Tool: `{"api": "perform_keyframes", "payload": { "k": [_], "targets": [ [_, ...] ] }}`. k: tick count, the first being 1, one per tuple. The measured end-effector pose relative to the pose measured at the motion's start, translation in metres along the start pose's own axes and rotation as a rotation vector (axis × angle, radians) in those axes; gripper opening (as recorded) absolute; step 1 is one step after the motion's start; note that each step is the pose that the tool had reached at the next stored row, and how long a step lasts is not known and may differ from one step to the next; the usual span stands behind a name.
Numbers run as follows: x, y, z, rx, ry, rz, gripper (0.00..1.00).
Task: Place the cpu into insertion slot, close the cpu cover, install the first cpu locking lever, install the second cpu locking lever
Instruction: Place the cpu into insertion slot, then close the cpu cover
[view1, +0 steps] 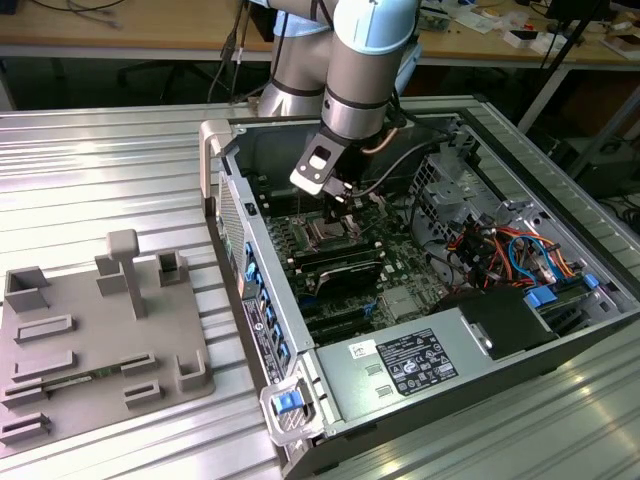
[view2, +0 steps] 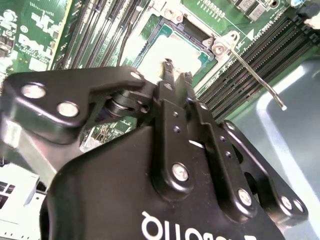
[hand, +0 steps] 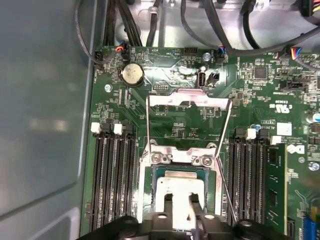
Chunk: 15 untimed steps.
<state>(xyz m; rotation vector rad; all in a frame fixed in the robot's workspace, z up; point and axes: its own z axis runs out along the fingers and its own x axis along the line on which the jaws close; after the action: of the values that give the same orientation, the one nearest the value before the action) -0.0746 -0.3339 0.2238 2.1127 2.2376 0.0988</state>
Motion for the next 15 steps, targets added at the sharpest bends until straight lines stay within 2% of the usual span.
{"api": "perform_keyframes", "payload": {
  "k": [1,2,15],
  "targets": [
    [0.0,0.0,0.0,-0.0001,0.0001,0.0,0.16],
    [0.0,0.0,0.0,0.0,0.0001,0.0,0.11],
    [0.0,0.0001,-0.0009,0.0001,0.0,0.0,0.11]
  ]
}}
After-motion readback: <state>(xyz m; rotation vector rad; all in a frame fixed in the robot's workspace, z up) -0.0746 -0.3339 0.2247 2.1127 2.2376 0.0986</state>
